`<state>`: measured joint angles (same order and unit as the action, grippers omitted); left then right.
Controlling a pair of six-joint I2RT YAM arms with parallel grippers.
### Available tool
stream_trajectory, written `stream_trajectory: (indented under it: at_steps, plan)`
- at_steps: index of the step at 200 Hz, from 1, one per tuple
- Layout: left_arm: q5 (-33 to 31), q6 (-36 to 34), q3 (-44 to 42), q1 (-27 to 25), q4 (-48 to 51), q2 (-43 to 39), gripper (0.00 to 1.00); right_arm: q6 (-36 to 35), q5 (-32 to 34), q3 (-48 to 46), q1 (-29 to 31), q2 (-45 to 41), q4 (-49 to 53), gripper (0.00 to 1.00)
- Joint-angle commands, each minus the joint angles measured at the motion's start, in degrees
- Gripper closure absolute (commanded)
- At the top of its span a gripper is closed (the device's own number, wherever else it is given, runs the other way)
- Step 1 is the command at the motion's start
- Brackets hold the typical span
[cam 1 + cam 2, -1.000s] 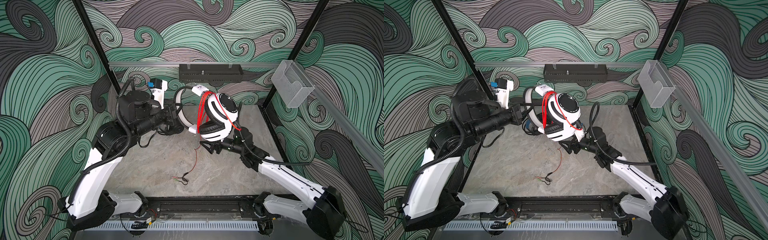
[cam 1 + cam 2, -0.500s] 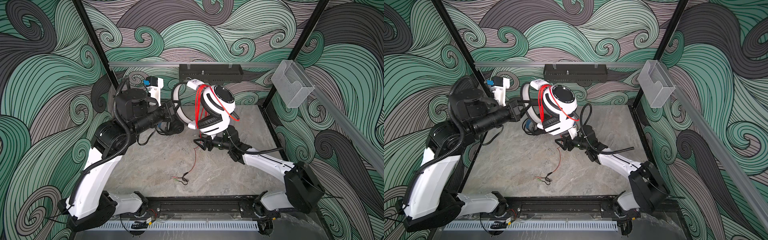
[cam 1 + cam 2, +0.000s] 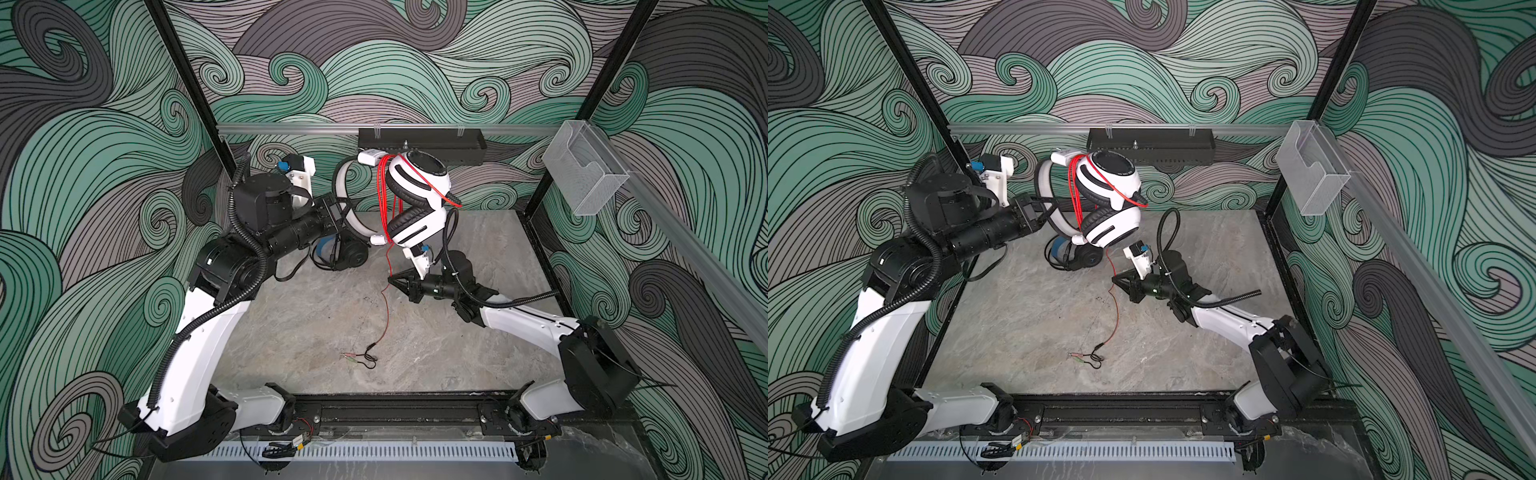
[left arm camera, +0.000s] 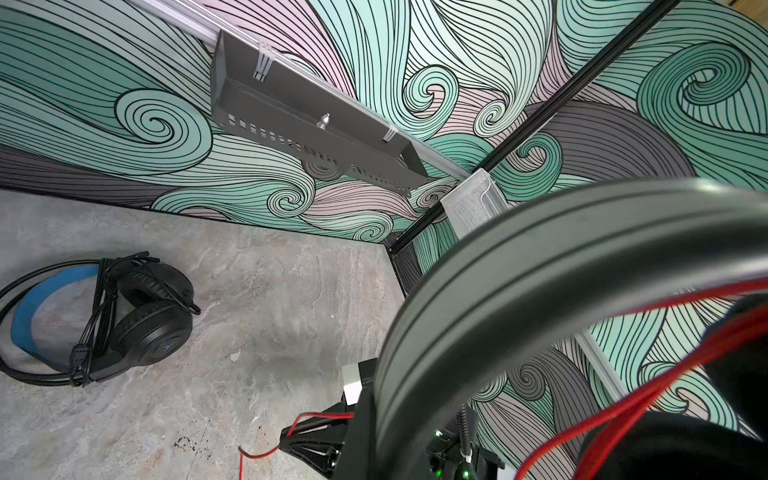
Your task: Wrap the headphones
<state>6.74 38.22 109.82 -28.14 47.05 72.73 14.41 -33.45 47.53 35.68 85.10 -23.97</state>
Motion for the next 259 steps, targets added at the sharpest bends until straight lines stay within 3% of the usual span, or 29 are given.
stream_trajectory:
  at_steps: [1, 43, 76, 98, 108, 118, 187, 235, 259]
  plan:
    - [2.8, 3.7, 1.1, 1.1, -6.8, -1.8, 1.00, -1.5, -0.5, -1.2, 0.3, -1.8, -0.4, 1.00]
    - [4.4, 4.1, 1.6, 2.2, -9.1, -0.4, 1.00, -5.5, 2.6, -2.3, 2.1, -7.9, 8.5, 0.99]
    - [6.5, 3.3, 2.4, 2.3, -9.7, 0.7, 1.00, -4.7, 5.0, -3.9, 2.7, -9.7, 8.0, 0.52]
    - [8.9, 3.3, 2.6, 2.3, -10.4, 1.3, 1.00, -3.8, 4.9, -3.3, 2.7, -7.7, 5.3, 0.37]
    - [9.5, 3.3, 2.8, 2.3, -10.4, 1.4, 1.00, -2.9, 4.9, -2.3, 2.6, -6.3, 4.3, 0.21]
    - [10.0, 3.2, 2.9, 2.3, -10.5, 1.4, 1.00, -2.0, 4.7, -1.4, 2.3, -4.6, 3.1, 0.14]
    - [10.8, 4.4, 4.3, 2.3, -9.7, 1.8, 1.00, 2.8, 2.1, 4.4, -0.4, 7.0, -6.6, 0.09]
    - [10.9, 4.9, 4.3, 2.3, -9.4, 1.8, 1.00, 2.2, -5.0, 8.6, -0.4, 11.5, -9.6, 0.15]
    - [10.8, 5.3, 4.3, 2.3, -9.5, 1.8, 1.00, 2.2, -4.8, 9.4, -0.4, 12.3, -8.9, 0.17]
